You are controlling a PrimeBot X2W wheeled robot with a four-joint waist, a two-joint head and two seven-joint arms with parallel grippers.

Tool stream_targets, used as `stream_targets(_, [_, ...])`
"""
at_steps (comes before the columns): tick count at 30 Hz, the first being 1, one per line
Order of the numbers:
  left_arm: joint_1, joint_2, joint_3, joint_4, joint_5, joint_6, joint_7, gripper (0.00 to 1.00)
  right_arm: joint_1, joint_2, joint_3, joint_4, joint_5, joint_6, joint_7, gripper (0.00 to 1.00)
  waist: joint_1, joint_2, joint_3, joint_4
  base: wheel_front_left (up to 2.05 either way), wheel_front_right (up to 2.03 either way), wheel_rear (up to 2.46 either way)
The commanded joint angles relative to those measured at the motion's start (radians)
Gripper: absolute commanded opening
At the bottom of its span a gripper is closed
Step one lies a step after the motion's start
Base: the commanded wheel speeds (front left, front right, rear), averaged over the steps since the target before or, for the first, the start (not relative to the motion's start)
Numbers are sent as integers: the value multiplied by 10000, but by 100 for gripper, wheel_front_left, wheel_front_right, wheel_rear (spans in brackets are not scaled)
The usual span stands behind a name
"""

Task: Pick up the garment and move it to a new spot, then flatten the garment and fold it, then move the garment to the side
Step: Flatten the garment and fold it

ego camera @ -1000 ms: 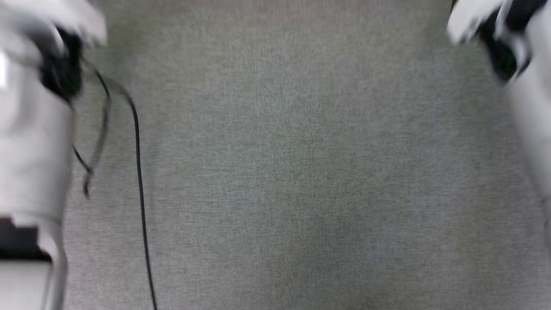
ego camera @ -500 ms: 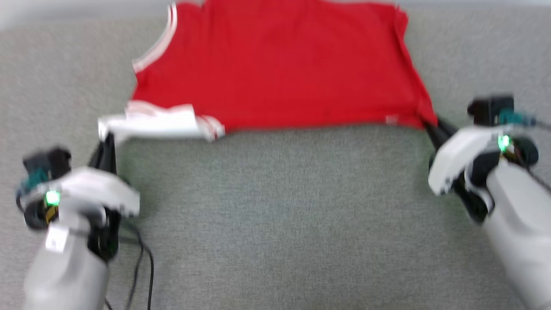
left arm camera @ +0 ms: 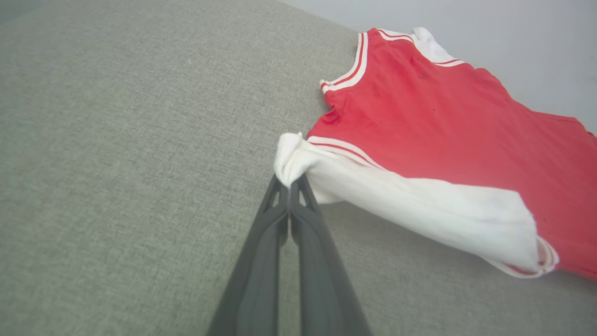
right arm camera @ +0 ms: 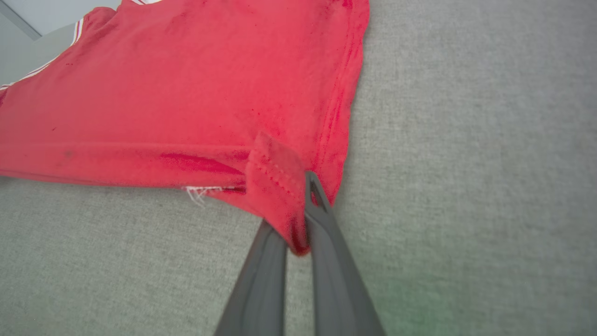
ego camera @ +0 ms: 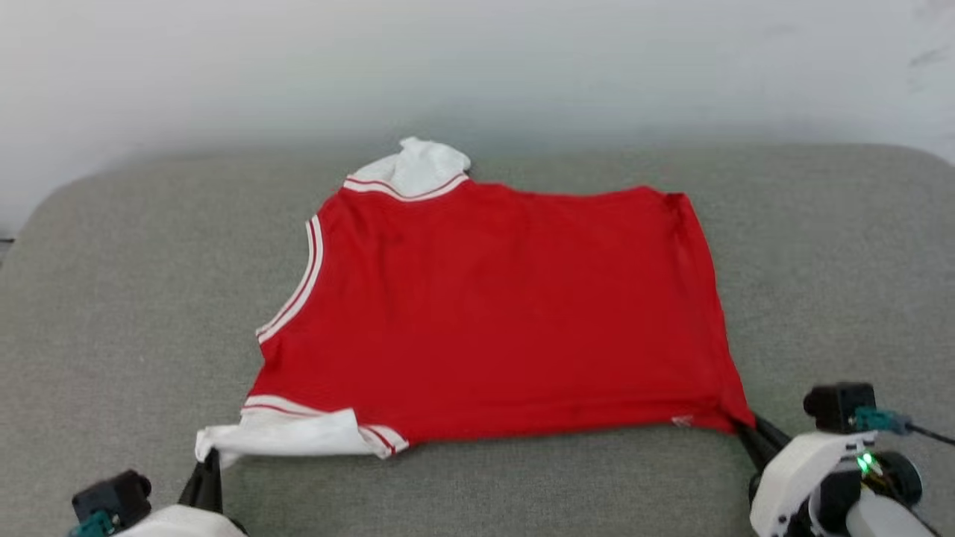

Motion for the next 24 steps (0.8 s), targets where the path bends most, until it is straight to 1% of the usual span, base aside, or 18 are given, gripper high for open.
stream_targets(1, [481, 48, 98, -296, -39, 251, 138, 0, 539, -114, -246, -144, -78, -24, 95, 0, 4, -1, -346, 88, 0, 0, 0])
stream_targets(4, [1471, 12, 108, -1044, -150, 669, 489, 0, 1569, -36, -813, -612, -222, -26, 284, 0, 4, -1, -589, 182, 0, 0, 0])
stream_targets(8, [2473, 38, 164, -1887, -273, 1102, 863, 0, 2802, 118, -1579, -1378, -599, -27, 645, 0, 4, -1, -773, 300, 0, 0, 0])
stream_targets(13, [3117, 191, 206, -2929, -230, 1472, 1136, 0, 3921, 423, -2489, -2578, -1244, -26, 1297, 0, 4, -1, -881, 350, 0, 0, 0])
stream_targets(18, [2691, 408, 1, -3843, 17, 1540, 1401, 0, 4267, 675, -3040, -3968, -1781, -24, 2149, 0, 4, -1, -864, 323, 0, 0, 0])
stream_targets(21, [2077, 557, -200, -4001, 158, 1392, 1624, 0, 4053, 761, -3284, -4620, -2038, -23, 2729, 0, 4, -1, -761, 271, 0, 0, 0])
stream_targets(24, [1320, 621, -348, -3860, 233, 1187, 1768, 0, 3561, 690, -3352, -5033, -2376, -21, 3275, 0, 4, -1, -461, 142, 0, 0, 0])
